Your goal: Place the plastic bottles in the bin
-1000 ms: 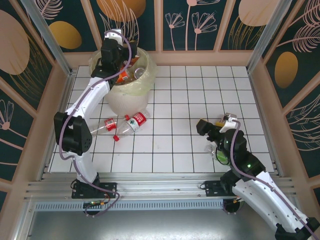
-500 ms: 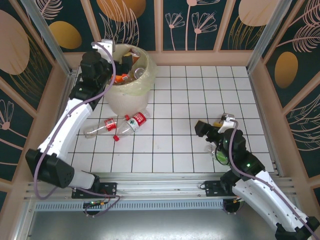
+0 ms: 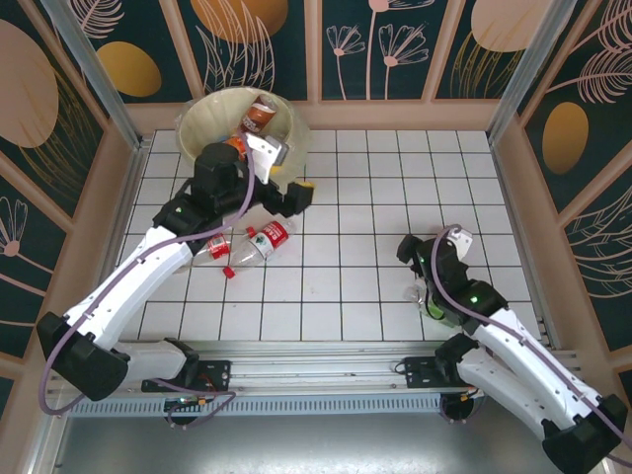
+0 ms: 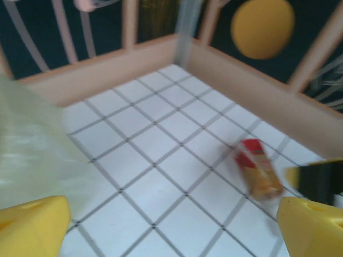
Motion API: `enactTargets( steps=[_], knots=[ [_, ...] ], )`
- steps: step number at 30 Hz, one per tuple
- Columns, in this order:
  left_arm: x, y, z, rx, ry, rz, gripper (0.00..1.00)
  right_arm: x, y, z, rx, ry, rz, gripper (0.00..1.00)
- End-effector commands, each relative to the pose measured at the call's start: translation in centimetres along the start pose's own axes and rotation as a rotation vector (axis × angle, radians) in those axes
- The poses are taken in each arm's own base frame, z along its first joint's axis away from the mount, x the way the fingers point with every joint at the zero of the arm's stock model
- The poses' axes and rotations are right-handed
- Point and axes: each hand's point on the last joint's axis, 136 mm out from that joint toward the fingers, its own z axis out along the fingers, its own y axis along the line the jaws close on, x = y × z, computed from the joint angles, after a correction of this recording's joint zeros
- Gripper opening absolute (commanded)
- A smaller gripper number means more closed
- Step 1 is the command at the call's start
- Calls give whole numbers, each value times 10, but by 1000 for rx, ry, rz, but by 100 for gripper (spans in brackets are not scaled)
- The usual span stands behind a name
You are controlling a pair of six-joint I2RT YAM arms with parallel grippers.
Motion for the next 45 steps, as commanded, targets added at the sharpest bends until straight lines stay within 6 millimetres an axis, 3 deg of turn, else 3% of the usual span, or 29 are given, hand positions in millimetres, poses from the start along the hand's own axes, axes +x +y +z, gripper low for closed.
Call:
enactTargets(
  steps=[1, 4, 8, 12, 20, 22, 33, 40, 45],
  knots=[
    [3, -47, -3, 225, -21, -26, 99, -5, -16, -1, 88, -5, 46, 98],
    [14, -67, 1, 320, -25, -30, 99, 4, -25, 3, 122, 43, 78, 98],
    [34, -76, 7, 369, -7, -25, 99, 5, -41, 12, 179, 79, 73, 98],
    [42, -84, 7, 430, -22, -44, 99, 12, -35, 31, 116, 162, 84, 98],
    [46, -86, 17, 475, -34, -74, 99, 27, -46, 64, 169, 249, 39, 91],
    [59, -84, 23, 484, -21, -104, 99, 33, -48, 72, 173, 276, 40, 90],
    [66, -78, 38, 482, -21, -174, 99, 57, -60, 98, 200, 330, 36, 79],
    [65, -77, 39, 480, -28, -201, 99, 51, -64, 107, 225, 303, 9, 69],
    [60, -71, 50, 468, -38, -279, 99, 35, -46, 104, 141, 255, 4, 64]
  ],
)
